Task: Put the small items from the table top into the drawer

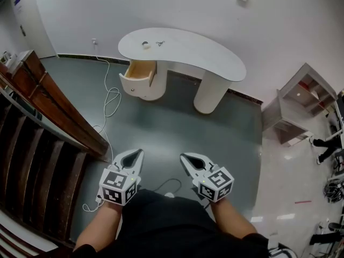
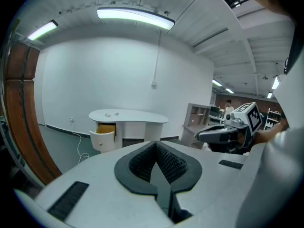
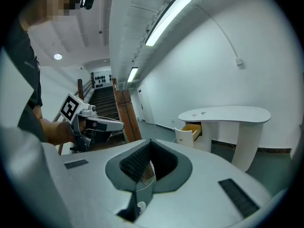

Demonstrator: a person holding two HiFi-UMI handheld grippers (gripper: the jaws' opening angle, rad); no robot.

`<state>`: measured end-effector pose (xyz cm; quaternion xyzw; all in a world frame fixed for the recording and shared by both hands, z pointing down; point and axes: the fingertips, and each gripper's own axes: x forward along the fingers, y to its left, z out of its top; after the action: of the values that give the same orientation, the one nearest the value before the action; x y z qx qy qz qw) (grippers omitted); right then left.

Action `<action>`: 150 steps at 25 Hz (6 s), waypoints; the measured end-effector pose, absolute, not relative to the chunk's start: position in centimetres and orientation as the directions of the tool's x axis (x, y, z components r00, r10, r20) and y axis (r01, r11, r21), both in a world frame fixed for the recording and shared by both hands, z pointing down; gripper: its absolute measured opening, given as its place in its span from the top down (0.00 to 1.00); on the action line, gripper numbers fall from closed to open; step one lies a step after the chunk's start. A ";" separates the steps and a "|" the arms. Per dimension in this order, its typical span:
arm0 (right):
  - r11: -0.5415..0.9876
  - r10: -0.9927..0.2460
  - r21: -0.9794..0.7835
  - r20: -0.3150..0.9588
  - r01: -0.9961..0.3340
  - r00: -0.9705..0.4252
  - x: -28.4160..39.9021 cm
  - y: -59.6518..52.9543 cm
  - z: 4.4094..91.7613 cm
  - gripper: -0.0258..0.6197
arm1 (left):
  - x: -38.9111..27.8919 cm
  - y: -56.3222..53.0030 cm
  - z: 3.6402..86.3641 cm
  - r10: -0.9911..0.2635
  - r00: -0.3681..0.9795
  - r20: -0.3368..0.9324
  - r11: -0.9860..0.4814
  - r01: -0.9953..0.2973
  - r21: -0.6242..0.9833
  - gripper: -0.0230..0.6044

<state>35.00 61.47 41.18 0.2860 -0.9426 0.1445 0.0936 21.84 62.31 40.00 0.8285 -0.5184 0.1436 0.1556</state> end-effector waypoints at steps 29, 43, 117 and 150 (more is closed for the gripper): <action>0.760 -0.541 -0.233 0.291 -0.607 -0.789 31.1 47.0 40.9 0.96 | 16.7 46.7 39.7 -0.810 0.447 0.380 -0.430 -0.893 0.133 0.94; 0.730 -0.561 -0.234 0.331 -0.642 -0.759 22.7 36.0 40.7 0.96 | 8.5 35.1 39.7 -0.779 0.494 0.385 -0.475 -0.867 0.151 0.94; 0.838 -0.426 -0.213 0.321 -0.503 -0.846 11.3 -16.6 42.0 0.96 | -0.7 -11.7 43.3 -0.785 0.336 0.521 -0.314 -0.940 0.132 0.94; 0.825 -0.442 0.070 0.699 -0.560 -0.563 -3.1 -30.3 59.0 0.67 | -14.6 -10.9 48.0 -0.757 0.248 0.604 -0.202 -0.969 0.145 0.94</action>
<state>-3.13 -30.29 59.01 0.2846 -0.8804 0.0799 0.3709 -14.56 -10.93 47.97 0.7472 -0.5776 0.2062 0.2562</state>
